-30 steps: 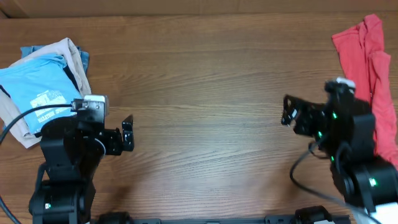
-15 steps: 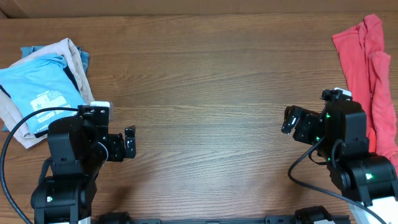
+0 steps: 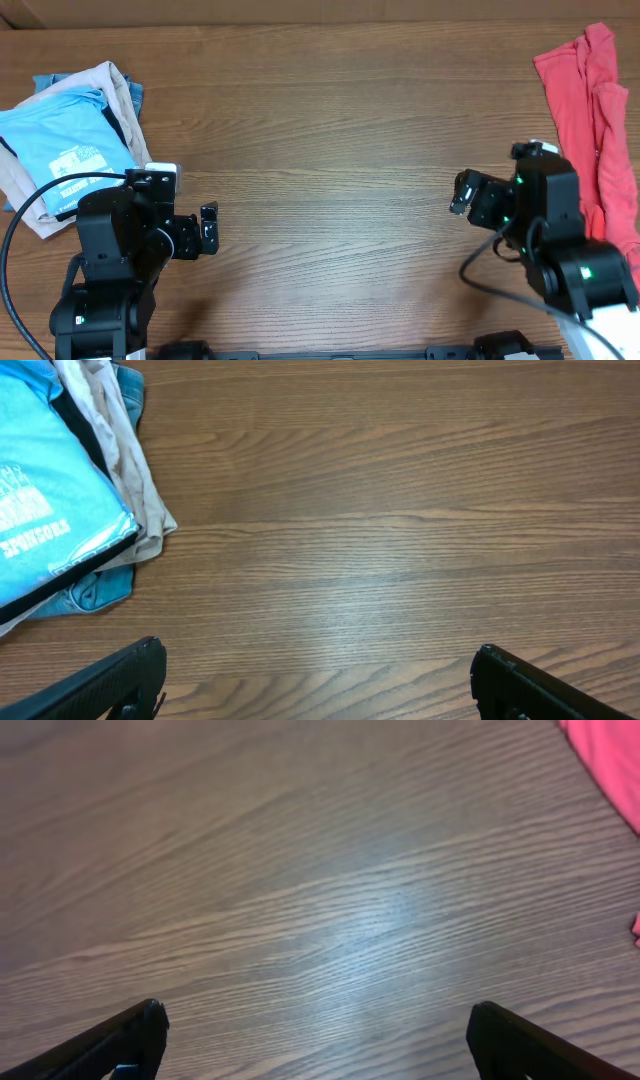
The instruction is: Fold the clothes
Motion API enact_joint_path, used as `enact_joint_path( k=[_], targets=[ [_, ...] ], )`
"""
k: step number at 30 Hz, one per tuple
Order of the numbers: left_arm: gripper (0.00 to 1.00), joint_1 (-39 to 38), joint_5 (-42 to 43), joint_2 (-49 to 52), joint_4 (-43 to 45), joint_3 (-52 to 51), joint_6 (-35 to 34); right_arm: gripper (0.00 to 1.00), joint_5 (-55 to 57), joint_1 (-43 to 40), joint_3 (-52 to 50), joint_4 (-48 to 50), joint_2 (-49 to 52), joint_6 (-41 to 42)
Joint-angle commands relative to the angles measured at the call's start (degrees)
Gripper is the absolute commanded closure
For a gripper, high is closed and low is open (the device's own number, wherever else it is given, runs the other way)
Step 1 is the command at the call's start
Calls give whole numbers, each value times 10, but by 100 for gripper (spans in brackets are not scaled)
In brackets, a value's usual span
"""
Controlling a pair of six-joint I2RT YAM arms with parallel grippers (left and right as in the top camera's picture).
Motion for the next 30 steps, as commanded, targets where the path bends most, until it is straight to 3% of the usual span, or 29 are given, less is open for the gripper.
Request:
enact_joint_path(
  k=[1,6,10,16,19,25,30],
  targets=[
    [0,-1,-6,-1,1,-3,-10,0,18,-2,-30,6,-73,-12],
    [0,-1,-6,-1,1,-3,-10,0,15,-9,-150,111,-219,-78],
    [0,-1,-6,-1,1,-3,-10,0,-5,-35,-307,237,-377,-77],
    [0,-1,-6,-1,1,-3,-10,0,-34,-56,-451,375,-518,-78],
    [0,-1,-6,-1,1,-3,-10,0,-37,-59,-490,452,-516,-96],
    [0,-1,-6,-1,1,-3,-10,0,-67,-60,-571,576,-516,-208],
    [0,-1,-6,-1,1,-3,-10,0,-64,-59,-570,526,-516,-208]
  ],
)
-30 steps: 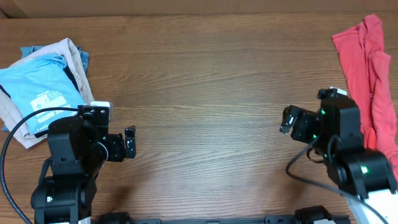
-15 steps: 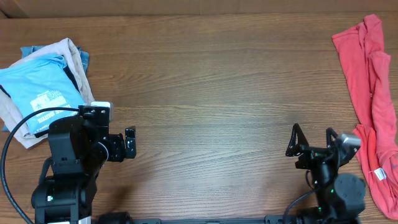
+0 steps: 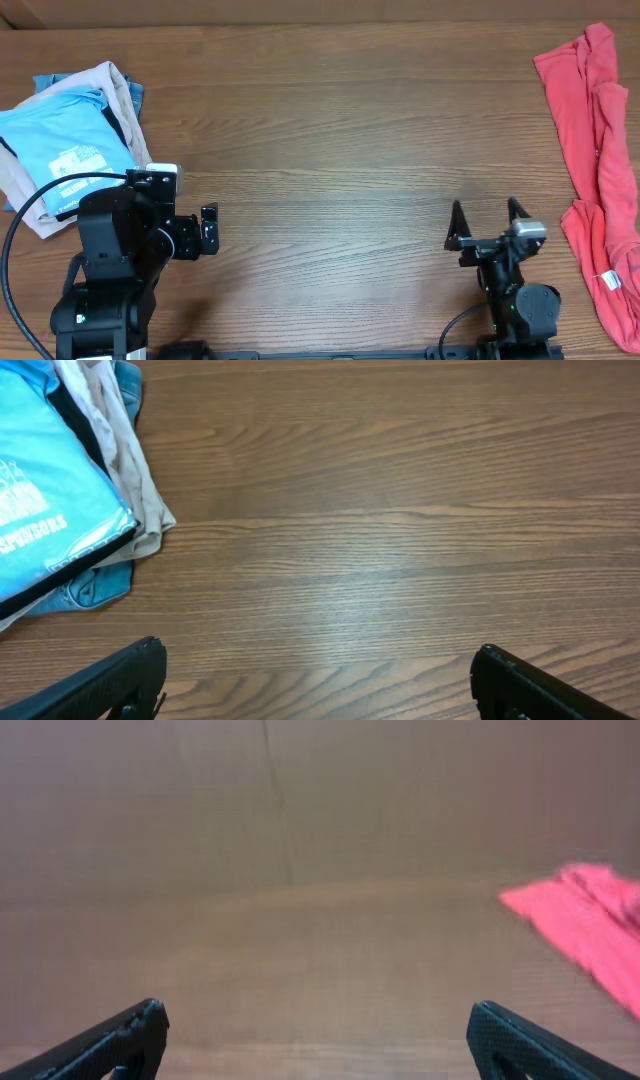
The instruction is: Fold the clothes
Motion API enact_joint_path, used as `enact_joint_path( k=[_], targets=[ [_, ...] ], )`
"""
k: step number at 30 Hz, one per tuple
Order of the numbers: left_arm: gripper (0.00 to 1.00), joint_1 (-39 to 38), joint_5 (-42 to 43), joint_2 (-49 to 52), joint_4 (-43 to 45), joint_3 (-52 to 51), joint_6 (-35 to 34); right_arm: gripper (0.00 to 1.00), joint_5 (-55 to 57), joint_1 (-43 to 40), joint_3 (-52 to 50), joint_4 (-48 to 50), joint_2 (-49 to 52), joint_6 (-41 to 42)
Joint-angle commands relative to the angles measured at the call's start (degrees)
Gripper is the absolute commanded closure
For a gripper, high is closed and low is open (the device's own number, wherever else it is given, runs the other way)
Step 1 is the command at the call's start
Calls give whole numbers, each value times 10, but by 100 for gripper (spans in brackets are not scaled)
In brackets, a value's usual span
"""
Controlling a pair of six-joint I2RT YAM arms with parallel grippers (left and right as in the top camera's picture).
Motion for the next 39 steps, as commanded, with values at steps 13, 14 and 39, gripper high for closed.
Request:
enact_joint_path(
  k=[13,14,39],
  targets=[
    [0,-1,-6,-2,2,-1,-10,0,-5,-3,-6,9,-5,-24],
    [0,-1,-6,-2,2,-1,-10,0,-5,-3,-6,9,-5,-24],
    [0,-28,-25,-76,-4,-46,-7,0,-5,-3,-6,9,-5,-24]
  ],
)
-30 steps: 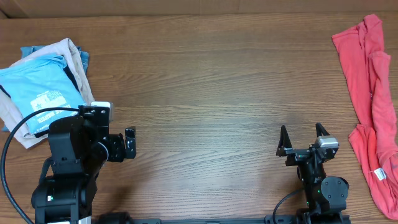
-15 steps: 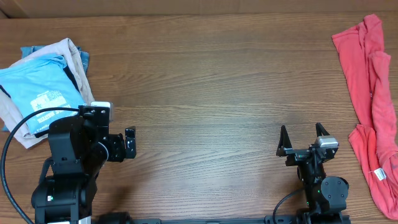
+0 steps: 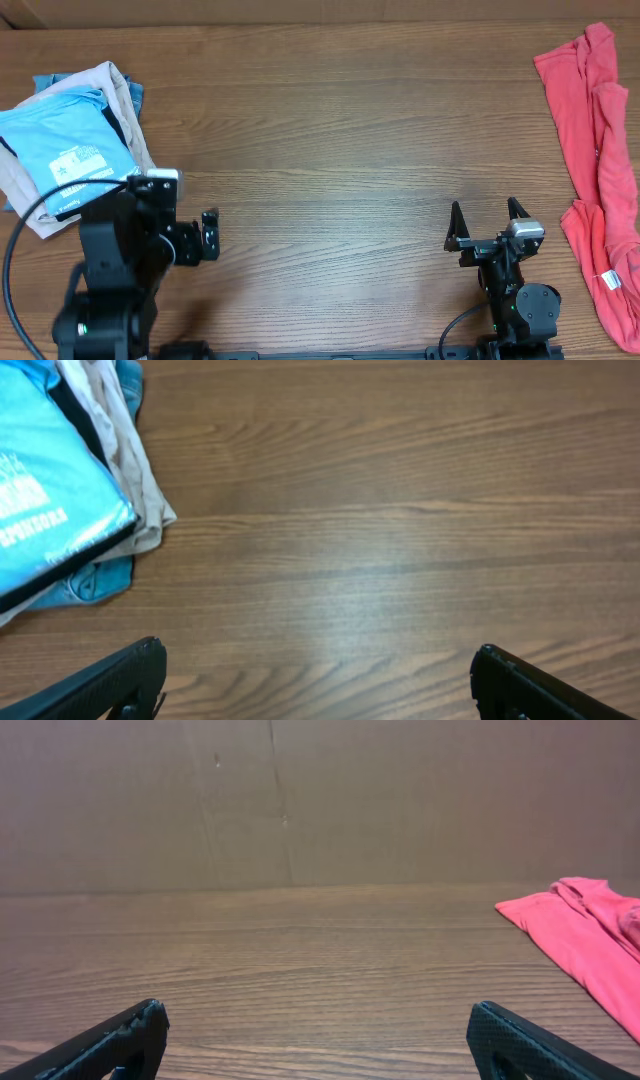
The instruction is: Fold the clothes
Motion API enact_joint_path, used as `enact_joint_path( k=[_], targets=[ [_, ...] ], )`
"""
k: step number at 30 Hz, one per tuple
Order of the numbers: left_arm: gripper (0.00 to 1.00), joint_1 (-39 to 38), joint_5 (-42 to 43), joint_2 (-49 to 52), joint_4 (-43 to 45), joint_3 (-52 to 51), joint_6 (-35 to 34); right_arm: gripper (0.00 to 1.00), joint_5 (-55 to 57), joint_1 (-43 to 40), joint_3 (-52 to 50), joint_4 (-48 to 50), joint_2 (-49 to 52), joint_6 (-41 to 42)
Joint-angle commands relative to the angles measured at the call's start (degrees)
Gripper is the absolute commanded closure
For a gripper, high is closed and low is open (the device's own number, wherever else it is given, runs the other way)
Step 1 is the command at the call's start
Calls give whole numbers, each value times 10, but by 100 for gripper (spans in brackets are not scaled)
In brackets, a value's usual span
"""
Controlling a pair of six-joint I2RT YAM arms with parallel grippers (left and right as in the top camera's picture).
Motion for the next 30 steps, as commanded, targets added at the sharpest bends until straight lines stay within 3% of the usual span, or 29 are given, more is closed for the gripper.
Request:
enact_joint_path(
  k=[1,4,10,15,18,30],
  targets=[
    [0,-32,-23,-69,8,-48,-7,0,-3,-3,-6,3,-5,-2],
    [0,-62,-34,-143,46,-122,-7,0,-3,-3,-6,3,-5,-2],
    [0,-86,-31,-343,252,-358,-12,0,-3,-3,-6,3,-5,-2],
    [0,-86,-48,-414,389,-464,-12,0,-3,-3,-6,3,-5,-2],
    [0,-85,-68,-426,516,-531,-12,0,-3,-3,-6,3,-5,-2],
    [0,-83,-76,-426,503,-528,-10,0,-3,-3,-6,3,-5,-2]
  ],
)
